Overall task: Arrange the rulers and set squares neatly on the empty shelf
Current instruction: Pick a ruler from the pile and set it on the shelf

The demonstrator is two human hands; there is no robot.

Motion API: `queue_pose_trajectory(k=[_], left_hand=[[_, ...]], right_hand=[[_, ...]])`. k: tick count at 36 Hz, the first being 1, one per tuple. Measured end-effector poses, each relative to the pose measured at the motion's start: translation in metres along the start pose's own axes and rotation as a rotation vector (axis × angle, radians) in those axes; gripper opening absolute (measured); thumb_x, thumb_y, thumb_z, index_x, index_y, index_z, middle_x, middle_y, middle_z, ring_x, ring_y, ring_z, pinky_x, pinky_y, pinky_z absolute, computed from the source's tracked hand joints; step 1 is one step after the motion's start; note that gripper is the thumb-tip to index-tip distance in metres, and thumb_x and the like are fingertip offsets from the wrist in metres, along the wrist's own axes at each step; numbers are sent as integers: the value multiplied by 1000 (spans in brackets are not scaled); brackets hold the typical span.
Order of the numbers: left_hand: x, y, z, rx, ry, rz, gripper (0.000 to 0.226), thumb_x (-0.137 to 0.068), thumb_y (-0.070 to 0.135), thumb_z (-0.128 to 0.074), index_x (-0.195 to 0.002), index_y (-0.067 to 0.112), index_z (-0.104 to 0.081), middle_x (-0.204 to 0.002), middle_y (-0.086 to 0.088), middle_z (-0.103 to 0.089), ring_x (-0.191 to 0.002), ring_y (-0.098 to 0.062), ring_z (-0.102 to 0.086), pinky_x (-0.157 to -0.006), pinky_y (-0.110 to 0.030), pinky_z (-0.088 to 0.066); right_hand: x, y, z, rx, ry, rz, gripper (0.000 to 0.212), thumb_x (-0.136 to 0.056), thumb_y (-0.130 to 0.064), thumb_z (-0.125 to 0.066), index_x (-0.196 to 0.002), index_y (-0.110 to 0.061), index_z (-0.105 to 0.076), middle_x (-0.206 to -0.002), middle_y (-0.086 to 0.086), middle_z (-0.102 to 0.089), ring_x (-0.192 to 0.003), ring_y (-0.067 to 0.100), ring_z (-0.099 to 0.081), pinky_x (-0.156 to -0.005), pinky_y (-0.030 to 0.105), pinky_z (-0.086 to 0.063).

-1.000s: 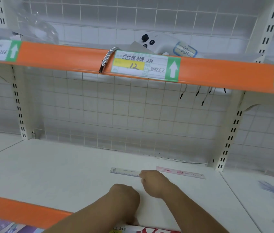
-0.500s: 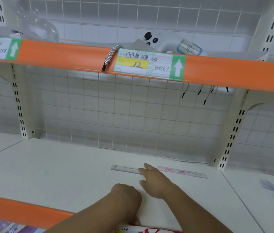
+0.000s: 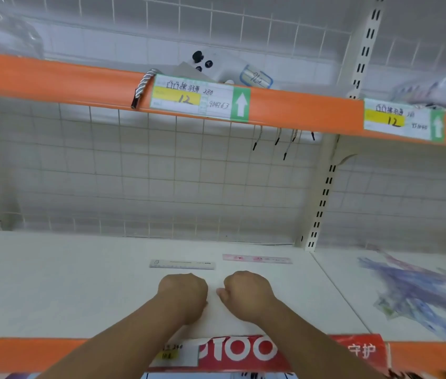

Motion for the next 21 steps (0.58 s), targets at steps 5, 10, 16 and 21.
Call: queue_pose_trajectory(k=[5,10,16,21], left_hand=[[3,7,4,1,44,-29,39,-100,39,-40,-123,11,-55,-121,-6,-60,-110,-23,-58,-84,-31,-46],[4,13,10,6,76,-58,38,-100,40,-41,-122,13,-56,-120,-5,-60,-110,-22,-58,-84,-31,-46],[2,30,22,23,111,-88,34,-99,40,-43,-117,14,-58,-113,-3,-63,-103,-21,-60,-77,-29,-46],[2,59,37,11,134,-123,35,-99,41,-44,-118,14,-58,-114,-3,-63,-104,-21,-60,-81,-30,-48]], right_hand=[[15,3,2,6,-33,-59,41,-99,-40,-37,-68,-14,-41,-64,-4,-34,-76,21,-46,-69,29,-35],[29,9,8,-6,-24,-116,40,-98,-40,-38,-66,-16,-38,-64,-4,-33,-76,20,-45,-69,29,-35],[48,24,14,2,-10,-148,42,-99,-39,-38,-62,-19,-32,-65,-4,-34,-75,20,-45,-60,28,-33],[63,48,23,4,19,-165,32,-99,-39,-37,-81,-14,-45,-66,-4,-32,-78,20,-44,-68,29,-34]])
Point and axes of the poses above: each hand's wrist, its own x-axis away from the middle knuckle, its own z-axis out of the back of the hand, y = z × x, the point moved 8 cm from there along -x, towards the middle knuckle
